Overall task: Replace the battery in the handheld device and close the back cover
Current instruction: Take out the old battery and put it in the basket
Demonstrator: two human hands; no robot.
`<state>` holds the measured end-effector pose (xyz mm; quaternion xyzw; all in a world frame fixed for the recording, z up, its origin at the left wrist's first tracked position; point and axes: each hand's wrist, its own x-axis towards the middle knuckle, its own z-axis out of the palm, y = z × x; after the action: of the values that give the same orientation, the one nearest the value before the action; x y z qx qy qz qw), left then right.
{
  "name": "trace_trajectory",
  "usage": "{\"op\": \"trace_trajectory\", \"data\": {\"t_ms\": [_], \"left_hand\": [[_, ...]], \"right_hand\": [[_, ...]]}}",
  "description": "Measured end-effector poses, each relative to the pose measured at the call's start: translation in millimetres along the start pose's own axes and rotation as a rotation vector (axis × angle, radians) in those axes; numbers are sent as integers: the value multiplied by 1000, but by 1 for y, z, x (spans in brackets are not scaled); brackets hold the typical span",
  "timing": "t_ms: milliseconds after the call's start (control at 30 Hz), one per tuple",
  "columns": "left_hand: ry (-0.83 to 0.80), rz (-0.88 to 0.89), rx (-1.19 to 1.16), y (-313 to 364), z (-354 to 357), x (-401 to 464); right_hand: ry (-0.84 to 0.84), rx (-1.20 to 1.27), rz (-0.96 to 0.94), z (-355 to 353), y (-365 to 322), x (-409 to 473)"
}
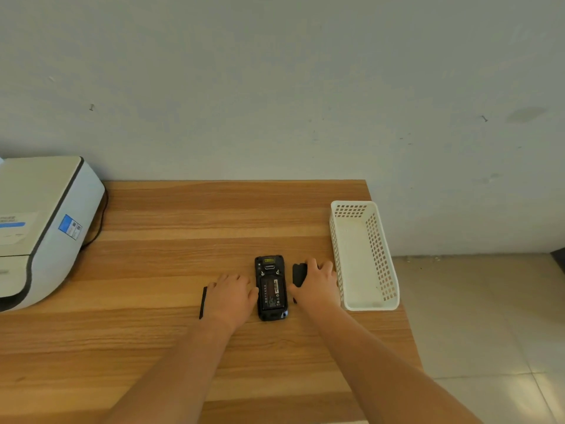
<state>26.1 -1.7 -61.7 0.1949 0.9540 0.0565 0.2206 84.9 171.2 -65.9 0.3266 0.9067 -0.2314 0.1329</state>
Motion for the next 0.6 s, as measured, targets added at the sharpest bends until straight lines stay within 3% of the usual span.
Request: {"op": "trace_trajectory", "data": {"t_ms": [200,600], "left_hand": [[-3,-33,-21,-4,9,-4],[-22,-66,-7,-7,16,-4]], "right_hand": [[-110,-93,32,16,14,12],[-115,-124,35,23,19,17]]}}
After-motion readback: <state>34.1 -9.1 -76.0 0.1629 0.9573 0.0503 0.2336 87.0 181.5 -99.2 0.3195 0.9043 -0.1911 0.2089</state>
